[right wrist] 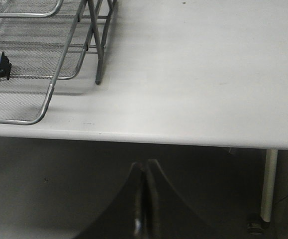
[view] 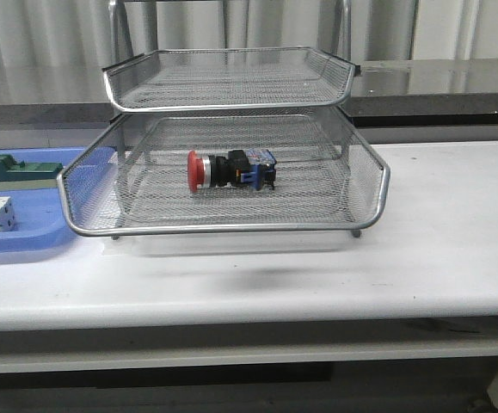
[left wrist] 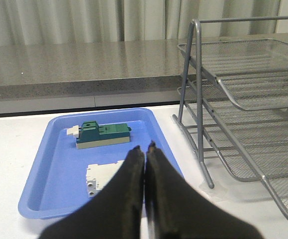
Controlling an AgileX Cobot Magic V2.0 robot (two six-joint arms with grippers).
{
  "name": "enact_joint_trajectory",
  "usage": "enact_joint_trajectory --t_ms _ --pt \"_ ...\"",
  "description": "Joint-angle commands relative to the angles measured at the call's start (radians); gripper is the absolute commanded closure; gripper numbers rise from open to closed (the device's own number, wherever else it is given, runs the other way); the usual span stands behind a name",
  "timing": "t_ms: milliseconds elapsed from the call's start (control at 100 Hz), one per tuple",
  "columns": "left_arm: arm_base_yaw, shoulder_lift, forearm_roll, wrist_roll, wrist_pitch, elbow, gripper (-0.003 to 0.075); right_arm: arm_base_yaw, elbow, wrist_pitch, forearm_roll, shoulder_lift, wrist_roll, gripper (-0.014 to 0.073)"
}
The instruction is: Place button on rack with both arms
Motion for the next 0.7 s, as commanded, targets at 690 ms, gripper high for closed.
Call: enact_joint_trajectory --t_ms 690 --pt "0.0 0.004 -0.007 -0.011 -0.078 -0.028 0.0741 0.001 -0.02 -0.222 0.211 0.096 -0.001 0.0662"
